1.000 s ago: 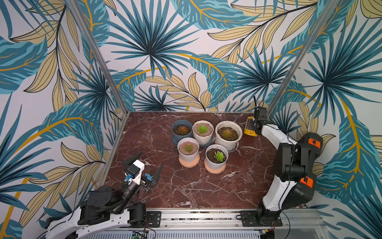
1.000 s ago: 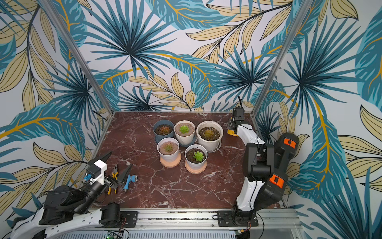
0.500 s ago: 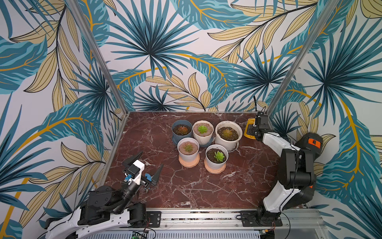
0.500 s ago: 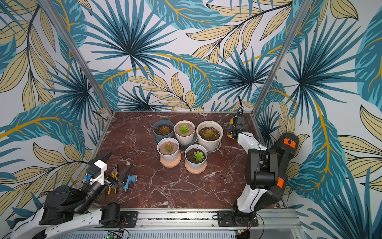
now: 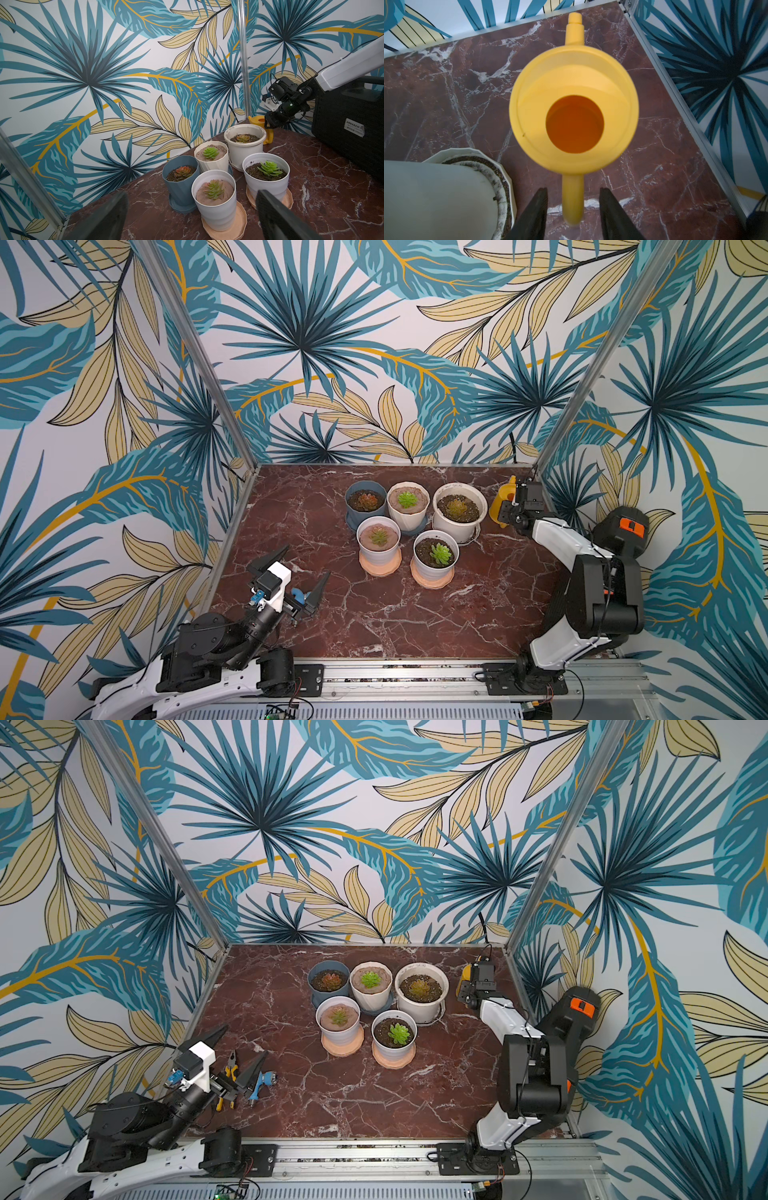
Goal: Water the succulent around the soil edge
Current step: Place the watering can at the center of the board, then reset both arms
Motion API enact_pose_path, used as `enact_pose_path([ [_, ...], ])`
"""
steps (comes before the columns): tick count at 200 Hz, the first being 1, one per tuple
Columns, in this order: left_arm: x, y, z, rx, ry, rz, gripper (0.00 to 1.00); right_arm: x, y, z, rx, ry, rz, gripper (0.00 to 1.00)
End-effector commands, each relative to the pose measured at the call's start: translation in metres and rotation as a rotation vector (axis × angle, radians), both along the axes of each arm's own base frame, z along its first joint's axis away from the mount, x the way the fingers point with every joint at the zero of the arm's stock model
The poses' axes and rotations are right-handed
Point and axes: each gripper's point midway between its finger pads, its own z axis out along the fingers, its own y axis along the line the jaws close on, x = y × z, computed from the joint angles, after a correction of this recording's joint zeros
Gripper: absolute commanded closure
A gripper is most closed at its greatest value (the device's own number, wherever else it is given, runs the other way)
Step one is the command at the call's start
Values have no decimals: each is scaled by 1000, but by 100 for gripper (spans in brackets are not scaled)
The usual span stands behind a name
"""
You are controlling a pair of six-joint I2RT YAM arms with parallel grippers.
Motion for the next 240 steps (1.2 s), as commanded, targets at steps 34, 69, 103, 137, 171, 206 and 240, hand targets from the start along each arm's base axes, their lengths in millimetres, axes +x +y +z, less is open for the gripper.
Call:
enact_pose_path([
  [34, 1, -2, 0, 1, 2, -2, 0, -24, 11, -9, 6, -109, 53, 0],
  [69, 3, -3, -2, 13, 1, 14, 0, -30, 25, -14, -45, -244, 166, 0],
  [103, 6, -6, -5, 37, -2, 30, 0, -33, 30, -14, -29, -306, 180, 0],
  [137, 8, -9, -8, 68, 1, 44, 0, -38, 44, -11, -52, -384, 243, 0],
  [171, 11, -11, -9, 89, -1, 56, 0, -43, 55, -20, -66, -437, 301, 0],
  [206, 15, -13, -13, 118, 7, 86, 0, -44, 56, -20, -68, -445, 300, 0],
  [240, 21, -20, -13, 137, 12, 117, 0, -43, 56, -20, -68, -442, 301, 0],
])
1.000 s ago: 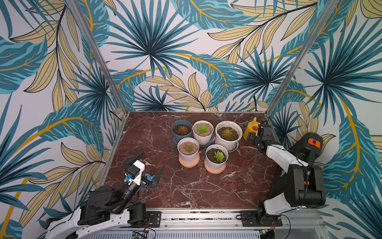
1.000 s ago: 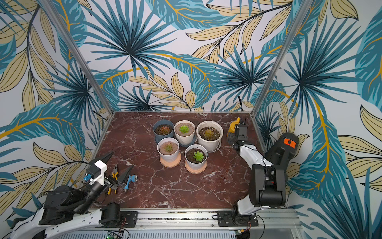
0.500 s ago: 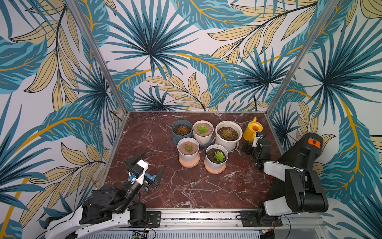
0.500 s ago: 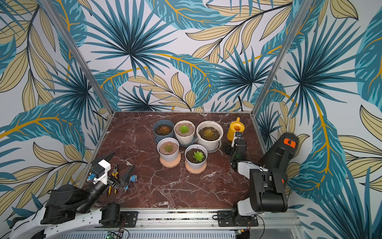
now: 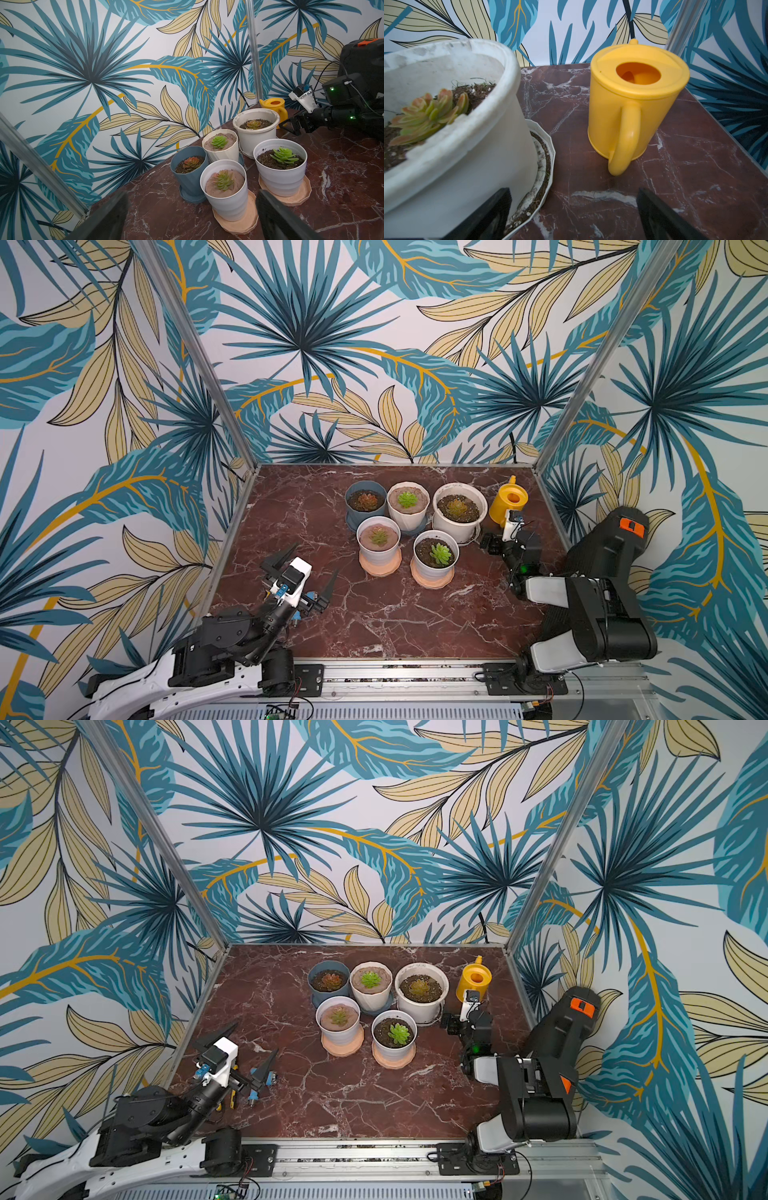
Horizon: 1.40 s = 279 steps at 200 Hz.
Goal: Water the succulent around the soil edge
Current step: Reset both arms
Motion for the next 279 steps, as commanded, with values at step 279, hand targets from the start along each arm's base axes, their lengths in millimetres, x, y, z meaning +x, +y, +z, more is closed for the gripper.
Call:
enact_pose_path([
  [279, 229, 125, -228, -128, 299, 678, 0, 3, 7, 2, -34, -7, 16, 0],
])
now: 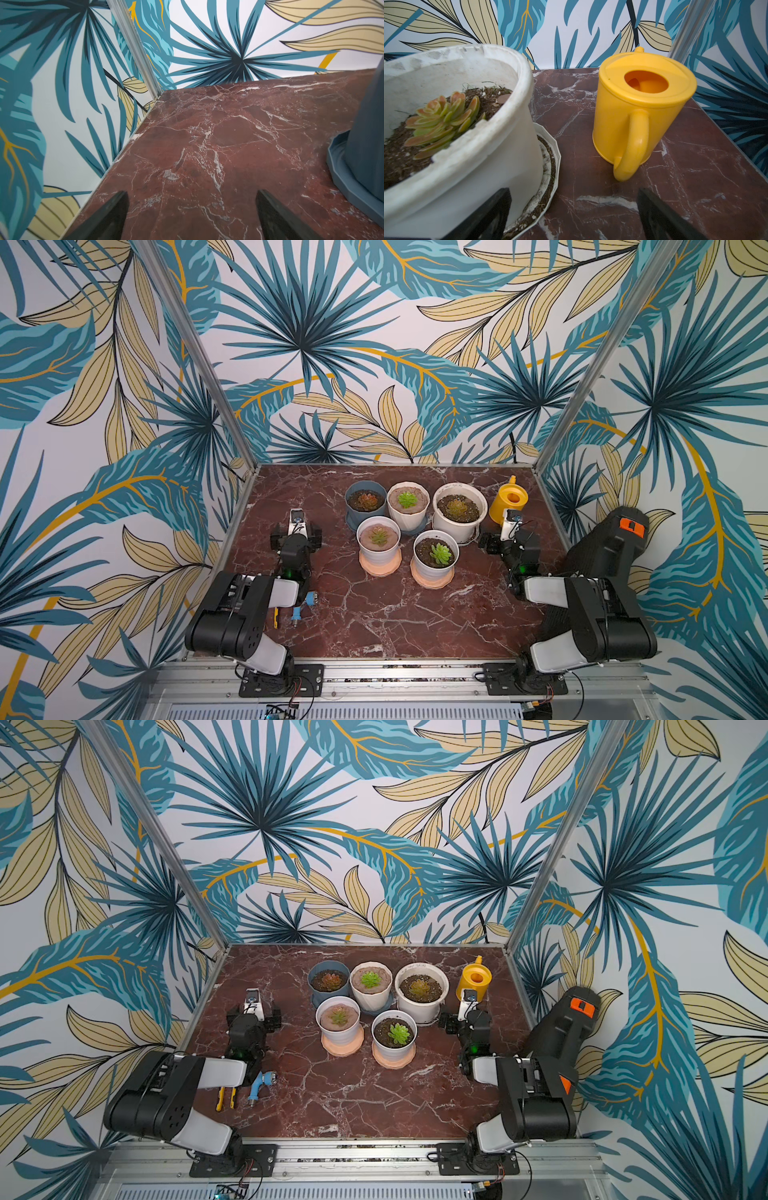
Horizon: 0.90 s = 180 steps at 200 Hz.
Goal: Water the succulent around the soil edge
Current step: Reset both arms
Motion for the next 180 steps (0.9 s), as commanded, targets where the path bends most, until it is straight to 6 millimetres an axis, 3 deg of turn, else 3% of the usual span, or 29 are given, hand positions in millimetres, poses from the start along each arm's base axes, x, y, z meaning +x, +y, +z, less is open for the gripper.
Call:
enact_pose_path([
  [1, 4, -15, 1, -68, 8, -83, 0, 2, 0, 0, -20, 3, -1, 0],
  [180, 9, -18, 1, -62, 22, -104, 0, 2, 3, 0, -28, 4, 4, 0],
])
